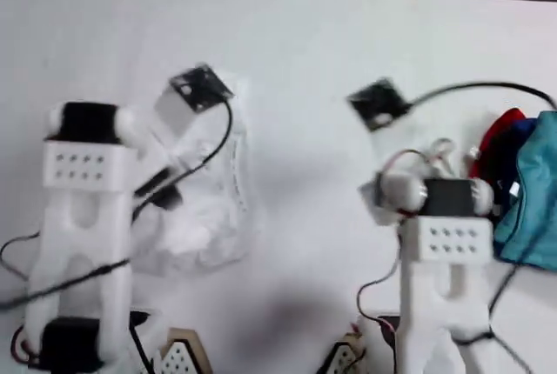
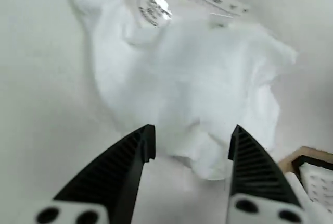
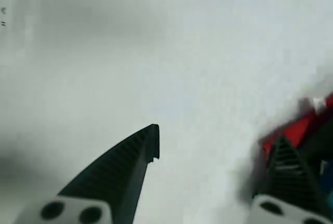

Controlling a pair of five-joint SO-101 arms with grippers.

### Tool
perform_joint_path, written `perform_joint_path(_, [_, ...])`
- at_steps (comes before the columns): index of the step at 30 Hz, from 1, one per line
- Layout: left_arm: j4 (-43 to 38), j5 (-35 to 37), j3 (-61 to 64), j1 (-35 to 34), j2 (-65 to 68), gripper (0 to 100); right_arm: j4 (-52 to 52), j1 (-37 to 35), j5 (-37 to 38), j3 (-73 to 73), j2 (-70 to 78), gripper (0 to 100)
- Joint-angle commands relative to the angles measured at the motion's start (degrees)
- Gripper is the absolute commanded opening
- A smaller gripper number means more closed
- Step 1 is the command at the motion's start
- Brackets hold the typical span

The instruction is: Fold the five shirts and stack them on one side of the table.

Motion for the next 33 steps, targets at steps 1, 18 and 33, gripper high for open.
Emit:
perform_joint_path(1, [-0.2,-0.6,-8.9,-7.6,-4.2,25,-3.6,-10.0,-2.9,-2.0,7.1,33.2])
perform_joint_path(18, [-24.2,-13.9,7.2,-49.5,-4.2,25,-13.1,-45.7,0.6,-14.7,36.4,33.2])
perform_joint_path(33, [-25.3,-16.9,14.1,-55.8,-4.1,25,-19.5,-34.8,1.2,-35.3,54.0,2.2])
